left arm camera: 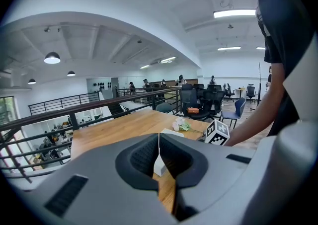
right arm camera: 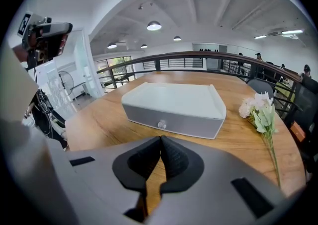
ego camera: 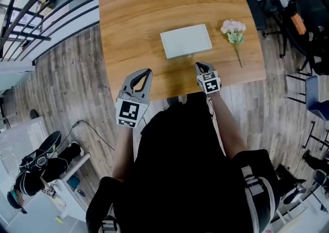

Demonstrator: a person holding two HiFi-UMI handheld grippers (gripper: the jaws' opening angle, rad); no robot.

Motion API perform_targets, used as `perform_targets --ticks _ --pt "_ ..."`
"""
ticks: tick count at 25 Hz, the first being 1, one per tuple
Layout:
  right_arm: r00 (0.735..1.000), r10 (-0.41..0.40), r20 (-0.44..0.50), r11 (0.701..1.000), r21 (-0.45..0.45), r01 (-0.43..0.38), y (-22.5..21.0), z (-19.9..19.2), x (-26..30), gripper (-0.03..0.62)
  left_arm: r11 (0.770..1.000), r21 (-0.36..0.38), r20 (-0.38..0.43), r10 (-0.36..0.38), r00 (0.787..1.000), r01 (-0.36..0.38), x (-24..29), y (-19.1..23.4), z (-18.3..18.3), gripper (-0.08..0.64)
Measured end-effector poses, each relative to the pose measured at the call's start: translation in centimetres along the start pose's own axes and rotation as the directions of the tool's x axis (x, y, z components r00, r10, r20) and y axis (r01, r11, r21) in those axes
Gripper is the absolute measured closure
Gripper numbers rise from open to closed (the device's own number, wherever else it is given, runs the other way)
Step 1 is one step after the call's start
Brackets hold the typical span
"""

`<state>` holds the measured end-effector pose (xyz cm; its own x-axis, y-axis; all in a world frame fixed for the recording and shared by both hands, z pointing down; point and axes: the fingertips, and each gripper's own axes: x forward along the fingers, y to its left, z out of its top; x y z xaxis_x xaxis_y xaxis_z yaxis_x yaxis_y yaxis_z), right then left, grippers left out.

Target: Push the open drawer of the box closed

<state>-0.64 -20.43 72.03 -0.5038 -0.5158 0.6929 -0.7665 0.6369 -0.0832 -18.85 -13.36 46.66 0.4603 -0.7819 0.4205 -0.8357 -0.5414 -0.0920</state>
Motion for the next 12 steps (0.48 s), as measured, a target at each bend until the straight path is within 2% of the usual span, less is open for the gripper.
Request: perform_targets --ticks 12 --pt "0.999 -0.017 0.050 0.999 0.029 0.015 1.7 -1.4 -4.2 0.577 0.999 0.008 0.025 -0.039 0.999 0.039 -2.0 -1.7 -0.8 0.535"
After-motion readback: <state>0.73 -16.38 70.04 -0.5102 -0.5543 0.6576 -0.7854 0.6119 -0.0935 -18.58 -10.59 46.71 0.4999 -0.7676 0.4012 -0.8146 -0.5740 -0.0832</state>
